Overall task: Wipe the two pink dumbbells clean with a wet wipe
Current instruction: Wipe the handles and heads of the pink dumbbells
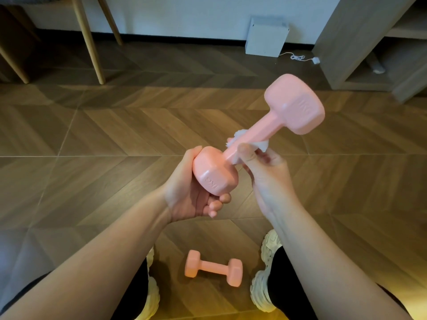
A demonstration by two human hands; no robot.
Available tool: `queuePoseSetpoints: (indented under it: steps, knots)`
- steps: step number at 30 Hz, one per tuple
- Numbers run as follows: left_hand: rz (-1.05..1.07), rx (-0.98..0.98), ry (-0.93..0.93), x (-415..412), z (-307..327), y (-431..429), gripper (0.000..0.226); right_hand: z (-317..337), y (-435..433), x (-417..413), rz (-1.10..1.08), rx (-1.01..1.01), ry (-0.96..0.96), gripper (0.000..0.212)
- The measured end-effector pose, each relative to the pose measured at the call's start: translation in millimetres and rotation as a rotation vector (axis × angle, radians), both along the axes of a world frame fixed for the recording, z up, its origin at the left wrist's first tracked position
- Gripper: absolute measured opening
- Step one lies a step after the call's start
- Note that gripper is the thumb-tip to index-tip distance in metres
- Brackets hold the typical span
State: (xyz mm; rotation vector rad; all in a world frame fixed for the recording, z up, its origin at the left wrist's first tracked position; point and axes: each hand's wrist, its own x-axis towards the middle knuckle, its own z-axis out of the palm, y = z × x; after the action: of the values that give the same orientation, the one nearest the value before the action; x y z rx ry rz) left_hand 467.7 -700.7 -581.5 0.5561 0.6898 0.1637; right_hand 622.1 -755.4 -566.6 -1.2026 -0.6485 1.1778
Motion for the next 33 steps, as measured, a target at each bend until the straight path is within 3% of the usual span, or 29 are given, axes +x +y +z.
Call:
queuePoseSetpoints:
  steps: [2, 4, 6, 10, 15, 20, 29, 33]
  knots:
    - [0.042, -0.009, -0.019, -1.3, 1.0, 0.6, 0.08, -2.4, 0.4, -0.2, -0.013, -0.026, -0.031, 0.012]
    - [0.107, 0.021, -0.017, -1.7, 0.5, 2.7, 0.074, -3.1, 0.1, 1.1, -0.006, -0.037, -0.041, 0.02]
    - [0.145, 0.054, -0.001, -1.3, -0.1, 3.5, 0.071, -1.7, -1.5, 5.3, 0.076, -0.037, -0.042, 0.026]
    - [0.147, 0.015, -0.033, -2.9, 3.4, 5.3, 0.064, 7.4, -0.2, 20.1, 0.294, 0.025, -0.097, 0.019]
    - [0.121, 0.011, -0.055, -4.4, 3.7, 5.2, 0.068, 8.6, 2.4, 18.8, 0.116, -0.013, -0.046, 0.045]
    - [0.129, -0.004, -0.042, 0.2, 3.0, 4.0, 0.062, -11.2, -2.6, -5.0, 0.073, -0.084, -0.253, 0.017]
    - [0.177, 0.222, -0.066, -3.8, -2.1, 9.3, 0.076, 4.3, 10.4, -6.1, -0.127, -0.059, 0.031, 0.006]
    - [0.183, 0.215, -0.015, -2.8, -4.3, 9.1, 0.074, 15.3, 16.6, 10.1, -0.265, -0.077, 0.205, 0.029]
